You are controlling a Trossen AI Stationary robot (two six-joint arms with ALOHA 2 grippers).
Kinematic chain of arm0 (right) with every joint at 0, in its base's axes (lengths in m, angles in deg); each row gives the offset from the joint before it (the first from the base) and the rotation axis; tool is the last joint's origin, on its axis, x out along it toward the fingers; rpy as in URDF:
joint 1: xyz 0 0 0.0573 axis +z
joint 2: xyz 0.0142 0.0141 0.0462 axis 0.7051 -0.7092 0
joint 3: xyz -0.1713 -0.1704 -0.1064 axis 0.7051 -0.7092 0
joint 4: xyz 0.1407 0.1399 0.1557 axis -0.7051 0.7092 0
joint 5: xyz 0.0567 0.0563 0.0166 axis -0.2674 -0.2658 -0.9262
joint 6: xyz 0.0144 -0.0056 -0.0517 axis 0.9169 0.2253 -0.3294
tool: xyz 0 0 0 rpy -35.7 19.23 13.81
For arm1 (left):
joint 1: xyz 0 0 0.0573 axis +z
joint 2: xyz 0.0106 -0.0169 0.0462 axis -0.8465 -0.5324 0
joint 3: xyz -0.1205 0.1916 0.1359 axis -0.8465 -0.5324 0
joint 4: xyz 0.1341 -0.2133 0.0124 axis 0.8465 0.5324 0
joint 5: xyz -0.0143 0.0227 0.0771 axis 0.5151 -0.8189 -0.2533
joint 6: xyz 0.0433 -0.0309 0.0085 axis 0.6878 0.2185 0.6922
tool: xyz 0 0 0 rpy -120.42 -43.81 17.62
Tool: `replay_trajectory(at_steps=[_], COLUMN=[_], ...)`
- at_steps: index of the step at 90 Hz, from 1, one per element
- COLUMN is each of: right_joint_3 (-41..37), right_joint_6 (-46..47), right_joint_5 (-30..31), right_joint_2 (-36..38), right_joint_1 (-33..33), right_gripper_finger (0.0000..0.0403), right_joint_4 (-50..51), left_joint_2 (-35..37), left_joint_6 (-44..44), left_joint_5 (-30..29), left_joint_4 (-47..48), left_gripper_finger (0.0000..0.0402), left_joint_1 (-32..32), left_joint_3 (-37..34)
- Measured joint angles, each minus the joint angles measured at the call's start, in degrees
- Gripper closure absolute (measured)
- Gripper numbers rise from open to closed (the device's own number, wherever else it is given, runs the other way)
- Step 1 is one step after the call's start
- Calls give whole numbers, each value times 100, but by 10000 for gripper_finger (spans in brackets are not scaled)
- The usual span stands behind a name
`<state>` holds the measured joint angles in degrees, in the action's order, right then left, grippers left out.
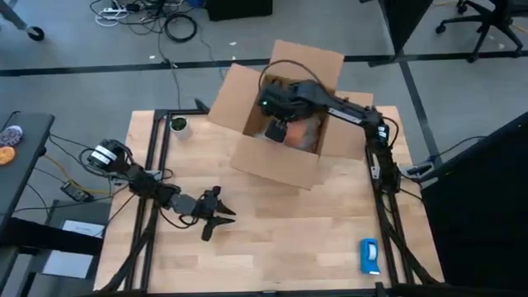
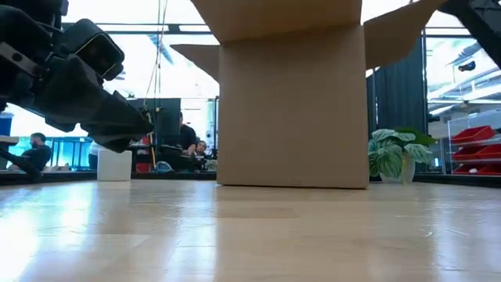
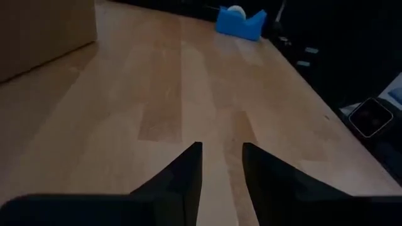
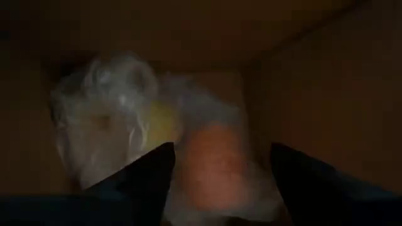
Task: Wrap mug
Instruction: Adjust the cardboard box on the table
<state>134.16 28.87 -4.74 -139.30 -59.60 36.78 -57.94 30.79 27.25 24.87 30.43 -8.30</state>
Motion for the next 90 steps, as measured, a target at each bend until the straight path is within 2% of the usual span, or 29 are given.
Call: replay_trajectory(at_steps=[7, 26, 32, 47, 61, 83, 90], right_joint_3=[-269, -269, -272, -769, -1839, -3978, -4609], right_joint_6=[8, 725, 1070, 1419, 1484, 1560, 1560], right_joint_5=[278, 1188, 1222, 1160, 929, 805, 486], right_joint_2=[487, 1528, 1809, 2585, 3279, 4141, 4325], right_joint_1=[119, 183, 61, -434, -1075, -2190, -2391], right_gripper_finger=[169, 195, 206, 235, 263, 303, 314], right_joint_4=[-50, 431, 731, 670, 662, 618, 341], left_joint_2=[0, 0, 0, 0, 2, 0, 0], left_joint_6=[0, -167, -268, -341, -400, -383, -324], left_joint_5=[-4, -94, -121, -228, -258, -274, -328], left_joint_4=[-35, 5, 3, 6, 48, 89, 93], left_gripper_finger=[302, 302, 302, 302, 302, 302, 302], left_joint_1=[0, -2, -2, -2, -4, -4, -2], left_joint_3=[0, -2, -2, -2, 0, -2, -2])
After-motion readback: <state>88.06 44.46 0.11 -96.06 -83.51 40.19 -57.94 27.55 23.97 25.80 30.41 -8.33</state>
